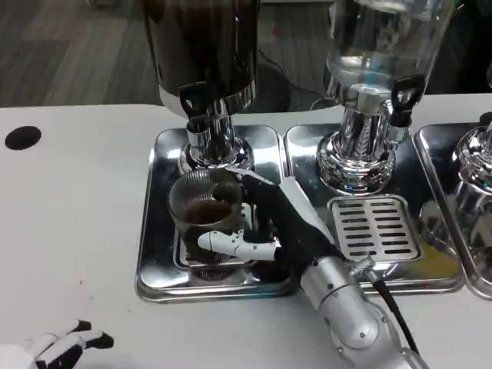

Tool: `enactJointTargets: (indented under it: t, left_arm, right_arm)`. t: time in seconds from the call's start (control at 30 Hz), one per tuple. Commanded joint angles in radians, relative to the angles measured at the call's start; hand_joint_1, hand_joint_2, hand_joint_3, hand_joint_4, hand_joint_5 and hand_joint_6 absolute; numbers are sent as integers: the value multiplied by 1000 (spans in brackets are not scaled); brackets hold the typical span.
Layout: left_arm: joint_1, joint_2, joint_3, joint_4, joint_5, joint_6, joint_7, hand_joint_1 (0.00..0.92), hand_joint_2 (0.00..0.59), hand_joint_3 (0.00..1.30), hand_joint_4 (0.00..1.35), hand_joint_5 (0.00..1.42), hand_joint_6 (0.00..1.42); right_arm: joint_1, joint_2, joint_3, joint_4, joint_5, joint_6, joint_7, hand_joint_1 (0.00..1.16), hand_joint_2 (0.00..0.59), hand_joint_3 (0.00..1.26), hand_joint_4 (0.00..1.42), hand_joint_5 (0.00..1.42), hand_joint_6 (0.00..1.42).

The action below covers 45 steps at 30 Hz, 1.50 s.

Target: Grasp the cup under the faucet to collect the drink, then remove the cup.

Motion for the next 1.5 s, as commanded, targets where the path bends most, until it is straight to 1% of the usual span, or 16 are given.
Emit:
enactJointTargets:
  t: [0.03, 0.13, 0.2, 0.43, 0.57, 0.67, 0.83, 0.97, 1.5]
  left_arm:
    - [-13, 8, 2, -3, -16, 12, -23, 0, 99, 314, 178, 230, 400]
    - [-17, 8, 2, -5, -16, 14, -28, 0, 99, 314, 178, 230, 400]
    - [-20, 8, 1, -5, -15, 15, -32, 0, 99, 314, 178, 230, 400]
    - [-33, 13, 6, -10, -21, 24, -46, 0, 99, 314, 181, 230, 400]
    - [-38, 15, 3, -7, -22, 27, -52, 0, 102, 314, 185, 230, 400]
    - [-41, 15, 1, -4, -20, 28, -53, 0, 103, 314, 186, 231, 400]
    - [-48, 15, -10, 1, -15, 31, -57, 0, 104, 314, 187, 232, 400]
    - [-61, 16, -22, 8, -10, 36, -62, 0, 104, 314, 188, 234, 400]
    - [-103, 22, -86, 17, 22, 73, -73, 0, 105, 314, 188, 244, 400]
  right_arm:
    - [-14, -6, -10, 10, 13, -23, 7, 669, 91, 235, 294, 234, 29]
    - [-13, -7, -11, 9, 13, -23, 3, 673, 91, 256, 319, 251, 55]
    - [-12, -7, -11, 8, 10, -23, -2, 710, 84, 266, 331, 270, 61]
    - [-16, -9, -11, 23, -3, -29, -26, 749, 77, 291, 360, 301, 95]
    - [-19, -5, -9, 38, -3, -44, -39, 770, 73, 342, 399, 346, 134]
    - [-17, -1, -12, 49, 0, -60, -50, 768, 86, 371, 432, 382, 167]
    - [-14, 0, -22, 52, 13, -79, -56, 765, 90, 395, 464, 412, 207]
    - [2, -4, -33, 12, 25, -82, -49, 765, 90, 404, 469, 421, 221]
    - [49, -22, -89, -124, 60, -33, 8, 756, 97, 407, 475, 434, 220]
